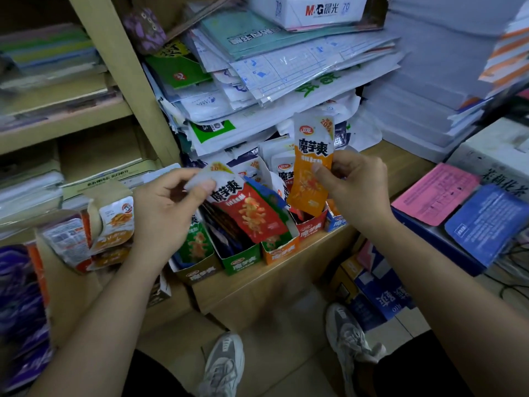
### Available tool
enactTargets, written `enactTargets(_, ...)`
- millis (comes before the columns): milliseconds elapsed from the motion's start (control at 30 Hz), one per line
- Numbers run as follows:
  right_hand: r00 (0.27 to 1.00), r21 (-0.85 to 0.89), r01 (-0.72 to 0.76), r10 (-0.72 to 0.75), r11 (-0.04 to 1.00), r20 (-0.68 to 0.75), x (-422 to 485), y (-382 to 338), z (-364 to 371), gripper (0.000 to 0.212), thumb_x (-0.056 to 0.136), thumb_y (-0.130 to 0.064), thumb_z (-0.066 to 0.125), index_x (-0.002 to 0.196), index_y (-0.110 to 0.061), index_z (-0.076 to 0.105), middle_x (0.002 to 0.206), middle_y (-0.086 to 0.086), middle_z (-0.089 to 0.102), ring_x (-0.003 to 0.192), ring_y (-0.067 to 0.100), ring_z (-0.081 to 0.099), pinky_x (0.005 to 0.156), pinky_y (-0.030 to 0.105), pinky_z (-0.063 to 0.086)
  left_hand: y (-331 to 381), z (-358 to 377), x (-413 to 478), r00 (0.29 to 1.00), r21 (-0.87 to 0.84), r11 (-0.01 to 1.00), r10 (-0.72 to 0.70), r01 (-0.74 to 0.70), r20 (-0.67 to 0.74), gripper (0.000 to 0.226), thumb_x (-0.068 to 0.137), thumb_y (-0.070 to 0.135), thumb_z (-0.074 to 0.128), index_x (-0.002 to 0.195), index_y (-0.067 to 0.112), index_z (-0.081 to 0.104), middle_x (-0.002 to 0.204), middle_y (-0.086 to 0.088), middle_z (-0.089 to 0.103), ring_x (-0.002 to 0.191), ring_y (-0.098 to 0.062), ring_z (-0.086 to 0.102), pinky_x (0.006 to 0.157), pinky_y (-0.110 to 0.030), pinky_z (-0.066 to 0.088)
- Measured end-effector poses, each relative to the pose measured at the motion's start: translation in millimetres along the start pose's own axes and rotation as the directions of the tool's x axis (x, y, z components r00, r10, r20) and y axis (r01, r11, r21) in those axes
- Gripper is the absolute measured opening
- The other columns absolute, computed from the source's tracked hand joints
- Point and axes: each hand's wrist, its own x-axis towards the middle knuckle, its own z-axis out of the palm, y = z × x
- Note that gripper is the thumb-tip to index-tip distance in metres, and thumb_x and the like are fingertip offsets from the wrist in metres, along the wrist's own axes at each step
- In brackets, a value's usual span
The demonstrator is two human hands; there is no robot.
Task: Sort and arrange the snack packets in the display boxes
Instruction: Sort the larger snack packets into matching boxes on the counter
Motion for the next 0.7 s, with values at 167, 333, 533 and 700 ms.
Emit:
enactTargets(167,0.997,0.076,-0.046,0.041,0.996,0.060,-1.1,-3.0,5.0,0.025,0.095,-0.030,0.067,0.091,-0.007,0.074,0.085,0.006,0.077,0.077,0.025,0.074,0.067,0.054,0.059,-0.1,-13.8,5.6,0.943,-0.318,0.933,-0.246,0.168,-0.224,0.007,0.096,0.021,0.069,0.092,0.027,0.068,0.086,0.009,0.074,0.083,-0.007,0.069,0.070,-0.025,0.058)
enactTargets(333,0.960,0.337,-0.210,0.129,0.918,0.247,-4.0,-15.6,7.8,0.021,0.096,-0.023,0.068,0.095,-0.003,0.072,0.093,0.021,0.074,0.088,0.036,0.072,0.080,0.056,0.059,-0.5,-11.6,6.3,0.909,-0.350,0.896,-0.360,0.273,-0.213,0.009,0.093,0.021,0.072,0.087,0.026,0.070,0.089,0.001,0.076,0.086,-0.018,0.073,0.076,-0.039,0.059)
enactTargets(533,0.833,0.604,-0.539,0.268,0.586,0.484,-8.4,-30.9,12.0,0.032,0.085,-0.028,0.066,0.103,-0.003,0.065,0.096,0.010,0.072,0.093,0.029,0.069,0.085,0.045,0.058,8.4,13.2,5.7,0.900,-0.308,0.897,-0.388,0.319,-0.198,0.010,0.091,0.016,0.074,0.084,0.020,0.071,0.083,0.003,0.075,0.078,-0.017,0.073,0.065,-0.034,0.056)
enactTargets(700,0.825,0.587,-0.554,0.297,0.590,0.481,-15.6,-32.9,14.4,0.022,0.093,-0.024,0.063,0.105,-0.006,0.065,0.093,0.007,0.074,0.088,0.024,0.072,0.078,0.039,0.059,17.0,37.5,7.2,0.888,-0.388,0.830,-0.456,0.400,-0.059,0.009,0.092,0.012,0.073,0.085,0.013,0.069,0.086,-0.006,0.074,0.079,-0.021,0.073,0.064,-0.035,0.058)
